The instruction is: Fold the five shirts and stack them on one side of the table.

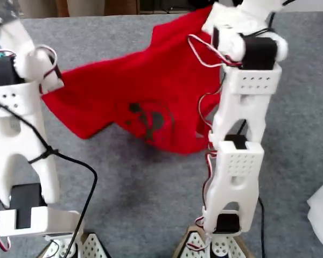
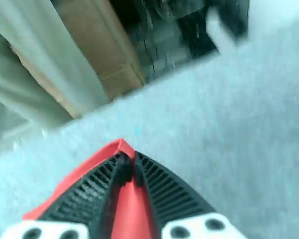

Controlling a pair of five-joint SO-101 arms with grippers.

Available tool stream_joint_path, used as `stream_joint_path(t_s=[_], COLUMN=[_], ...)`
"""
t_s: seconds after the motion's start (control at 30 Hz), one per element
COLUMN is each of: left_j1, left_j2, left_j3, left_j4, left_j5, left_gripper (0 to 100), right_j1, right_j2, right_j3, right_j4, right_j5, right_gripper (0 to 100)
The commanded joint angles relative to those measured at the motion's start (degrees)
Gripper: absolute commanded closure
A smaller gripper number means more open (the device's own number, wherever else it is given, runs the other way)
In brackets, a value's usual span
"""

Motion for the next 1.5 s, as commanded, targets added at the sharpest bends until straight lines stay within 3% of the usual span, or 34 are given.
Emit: stream_joint_path(t_s=[0.0,0.17,0.33,0.47,0.77,1.1,1.3,1.47], left_j1=[-0.62,-0.53,-0.53,-0.53,-1.14,-1.23,-0.44,7.74], left_j2=[-2.33,-2.42,-2.68,-7.16,-23.08,-40.92,-41.1,-31.16], left_j3=[-10.64,-21.54,-29.54,-29.19,-15.65,2.99,18.81,31.65], left_j4=[0.26,0.26,0.53,0.53,0.53,0.53,0.44,0.35], left_j5=[3.16,5.89,6.51,6.24,6.33,5.98,6.42,6.42], left_gripper=[98,98,98,98,98,98,98,98], right_j1=[2.68,4.09,4.26,5.76,18.24,16.75,15.87,15.52], right_j2=[-6.11,-12.79,-20.09,-25.8,-37.14,-42.95,-43.21,-42.59], right_j3=[-3.3,-2.86,-2.86,-2.86,-2.95,0.92,15.43,25.54], right_j4=[-7.12,-11.08,-3.69,2.37,0.26,7.82,7.65,7.38], right_j5=[1.14,0.79,0.79,0.97,0.7,3.6,5.19,5.27], right_gripper=[99.2,99.3,99.3,99.3,99.3,99.3,99.2,99.2])
